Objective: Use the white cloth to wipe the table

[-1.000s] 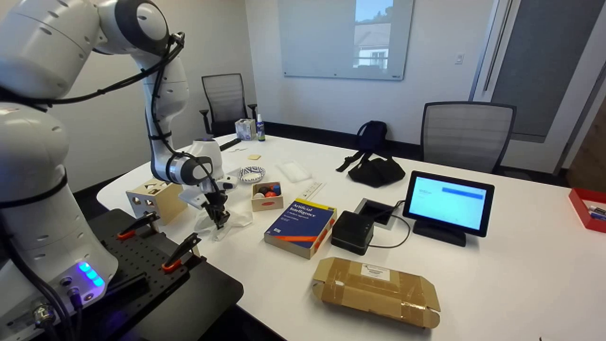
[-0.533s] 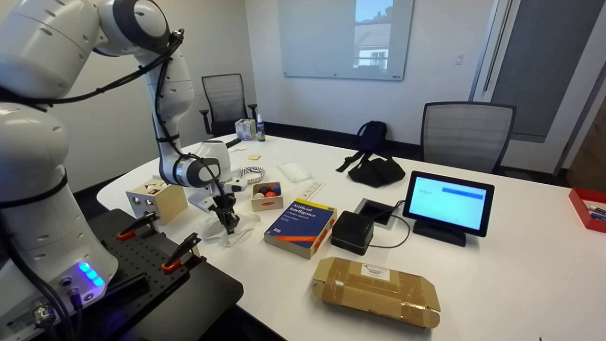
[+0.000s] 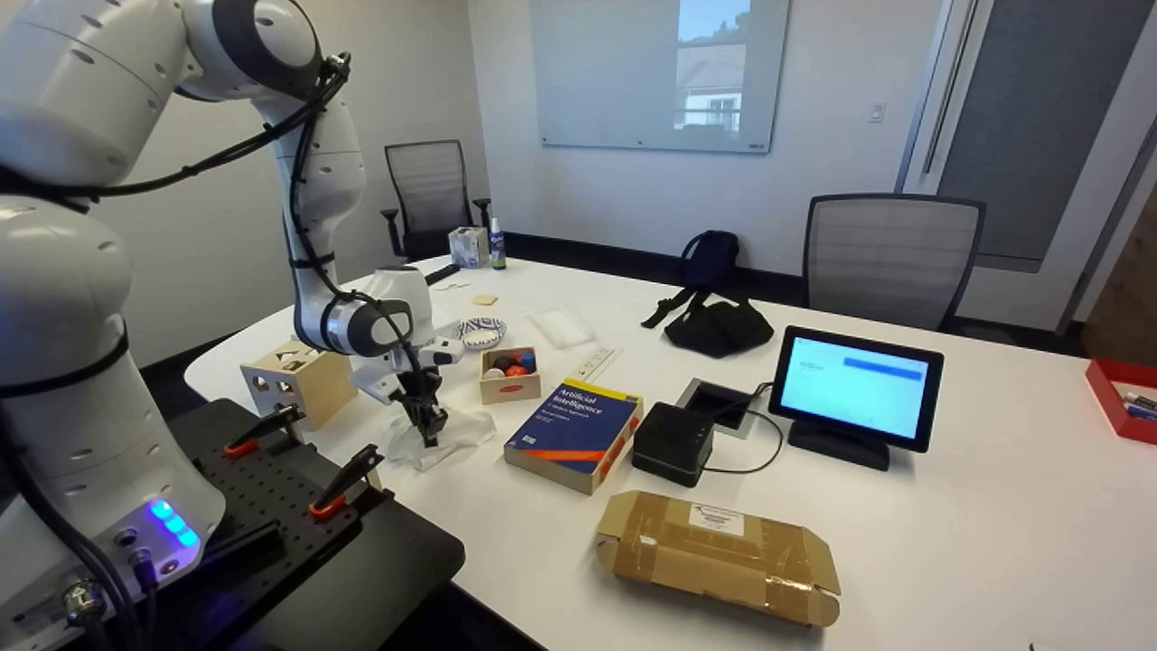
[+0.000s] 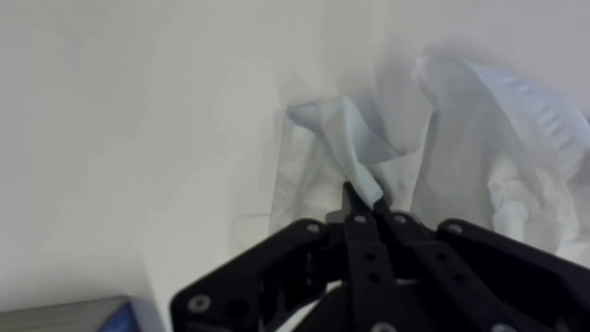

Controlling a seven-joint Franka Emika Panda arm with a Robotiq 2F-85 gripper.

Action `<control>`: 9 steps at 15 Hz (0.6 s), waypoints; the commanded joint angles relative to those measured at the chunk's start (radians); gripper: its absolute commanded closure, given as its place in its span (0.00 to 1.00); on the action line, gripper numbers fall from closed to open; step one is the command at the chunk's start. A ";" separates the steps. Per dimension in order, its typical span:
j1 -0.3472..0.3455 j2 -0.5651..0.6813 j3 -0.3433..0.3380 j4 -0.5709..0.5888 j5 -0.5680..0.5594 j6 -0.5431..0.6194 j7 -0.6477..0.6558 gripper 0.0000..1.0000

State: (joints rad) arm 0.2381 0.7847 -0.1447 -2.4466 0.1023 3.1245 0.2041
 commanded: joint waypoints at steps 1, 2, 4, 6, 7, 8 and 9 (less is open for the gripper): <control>0.041 -0.108 0.089 -0.054 -0.006 0.010 -0.013 0.99; 0.028 -0.122 0.133 -0.050 -0.013 -0.001 -0.025 0.99; -0.014 -0.131 0.240 -0.035 -0.021 -0.026 -0.046 0.99; -0.043 -0.116 0.323 -0.015 -0.022 -0.055 -0.058 0.99; -0.029 -0.106 0.331 -0.005 -0.018 -0.064 -0.054 0.99; -0.020 -0.095 0.338 0.004 -0.015 -0.086 -0.047 0.73; -0.015 -0.086 0.340 0.012 -0.011 -0.105 -0.040 0.72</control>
State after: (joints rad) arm 0.2287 0.6925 0.1766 -2.4501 0.0906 3.0846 0.1798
